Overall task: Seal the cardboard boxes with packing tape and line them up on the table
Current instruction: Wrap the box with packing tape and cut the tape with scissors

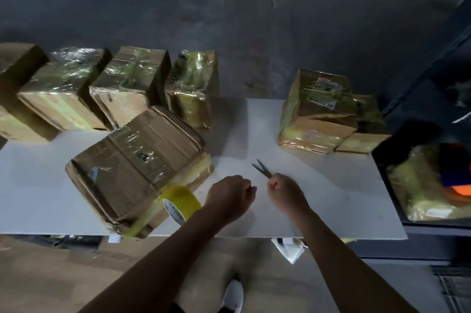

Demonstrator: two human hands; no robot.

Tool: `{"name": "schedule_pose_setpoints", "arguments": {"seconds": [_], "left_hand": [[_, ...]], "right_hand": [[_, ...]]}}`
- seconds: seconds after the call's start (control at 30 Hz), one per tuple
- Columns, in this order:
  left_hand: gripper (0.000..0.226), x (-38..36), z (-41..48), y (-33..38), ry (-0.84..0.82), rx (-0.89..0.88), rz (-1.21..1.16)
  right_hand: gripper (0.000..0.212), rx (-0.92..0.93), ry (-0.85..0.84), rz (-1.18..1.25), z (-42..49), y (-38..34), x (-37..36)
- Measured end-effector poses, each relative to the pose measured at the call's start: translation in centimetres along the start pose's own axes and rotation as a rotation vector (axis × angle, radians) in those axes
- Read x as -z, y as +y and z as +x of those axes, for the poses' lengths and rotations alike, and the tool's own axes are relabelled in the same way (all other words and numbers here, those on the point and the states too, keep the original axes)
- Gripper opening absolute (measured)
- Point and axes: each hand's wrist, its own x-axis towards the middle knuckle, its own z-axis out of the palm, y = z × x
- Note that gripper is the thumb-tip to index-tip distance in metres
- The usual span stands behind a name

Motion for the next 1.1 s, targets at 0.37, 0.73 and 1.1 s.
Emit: {"name": "schedule_pose_setpoints", "arguments": {"seconds": [0.37, 0.73, 1.1], "left_hand": [[0.025, -2.3, 2.4, 2.1, -0.115, -0.037, -0.111], [0.031, -1.9, 2.0, 1.9, -0.12, -0.005, -0.142], [0.024, 3.3, -1.3, -4.0, 0.37, 0.087, -0.187]], "right_hand": [[0.041, -0.115, 0.014, -0.196, 1.3, 5.0, -1.1], [0.034, -0.112, -0.147, -0.163, 0.5, 3.6, -2.1], [0.031, 0.106, -0.493, 0.708, 0.4, -5.8, 1.4]]}}
